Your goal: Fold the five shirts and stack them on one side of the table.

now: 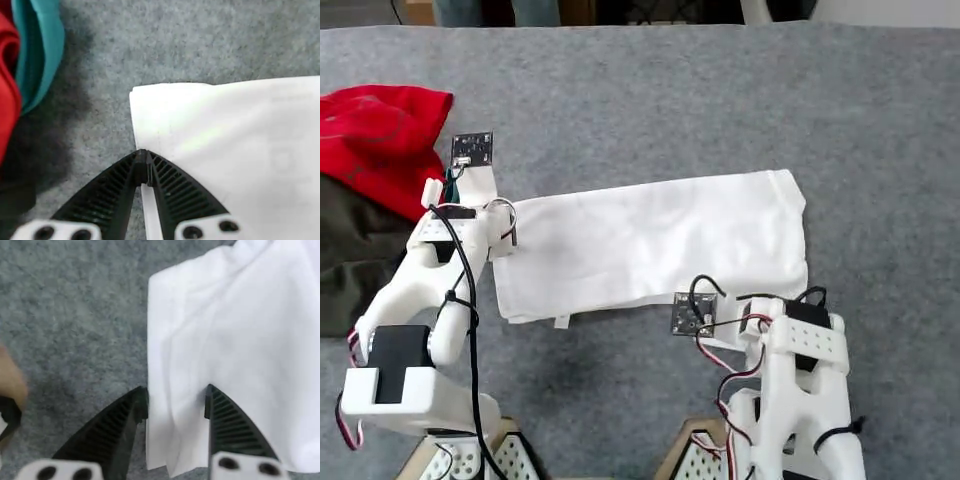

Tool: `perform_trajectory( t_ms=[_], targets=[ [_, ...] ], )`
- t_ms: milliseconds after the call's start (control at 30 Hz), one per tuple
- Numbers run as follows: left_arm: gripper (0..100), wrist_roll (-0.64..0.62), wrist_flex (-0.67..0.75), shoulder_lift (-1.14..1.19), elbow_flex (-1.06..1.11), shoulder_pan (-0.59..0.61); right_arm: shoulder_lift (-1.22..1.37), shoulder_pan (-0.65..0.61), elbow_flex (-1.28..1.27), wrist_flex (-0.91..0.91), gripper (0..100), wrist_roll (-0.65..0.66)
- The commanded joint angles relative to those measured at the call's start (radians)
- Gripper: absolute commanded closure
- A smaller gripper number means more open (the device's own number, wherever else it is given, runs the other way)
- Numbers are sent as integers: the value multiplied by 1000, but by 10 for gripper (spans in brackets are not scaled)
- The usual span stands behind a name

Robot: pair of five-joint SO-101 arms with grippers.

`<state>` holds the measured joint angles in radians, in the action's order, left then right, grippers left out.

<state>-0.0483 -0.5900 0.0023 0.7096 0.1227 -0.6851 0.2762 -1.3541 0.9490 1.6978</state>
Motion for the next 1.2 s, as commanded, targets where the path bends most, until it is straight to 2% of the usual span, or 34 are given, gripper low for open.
perform_trajectory(
  t_ms=[0,133,200,333,600,933,1167],
  targets=[
    [971,-6,-5,-3,-39,5,4,-14,-21,-40,825,15],
    [971,-8,-5,-3,-39,5,4,-11,-21,-37,957,15],
    [971,-8,-5,-3,-39,5,4,-9,-21,-40,985,12],
    [971,-8,-5,-3,-39,5,4,-11,21,-12,985,9],
    [971,-9,-5,-3,-38,5,45,-48,395,264,985,8],
    [971,-11,-5,-3,-39,7,498,-91,889,321,985,-8],
    [971,-11,-5,-3,-39,7,748,-196,1110,321,985,-43]
  ],
)
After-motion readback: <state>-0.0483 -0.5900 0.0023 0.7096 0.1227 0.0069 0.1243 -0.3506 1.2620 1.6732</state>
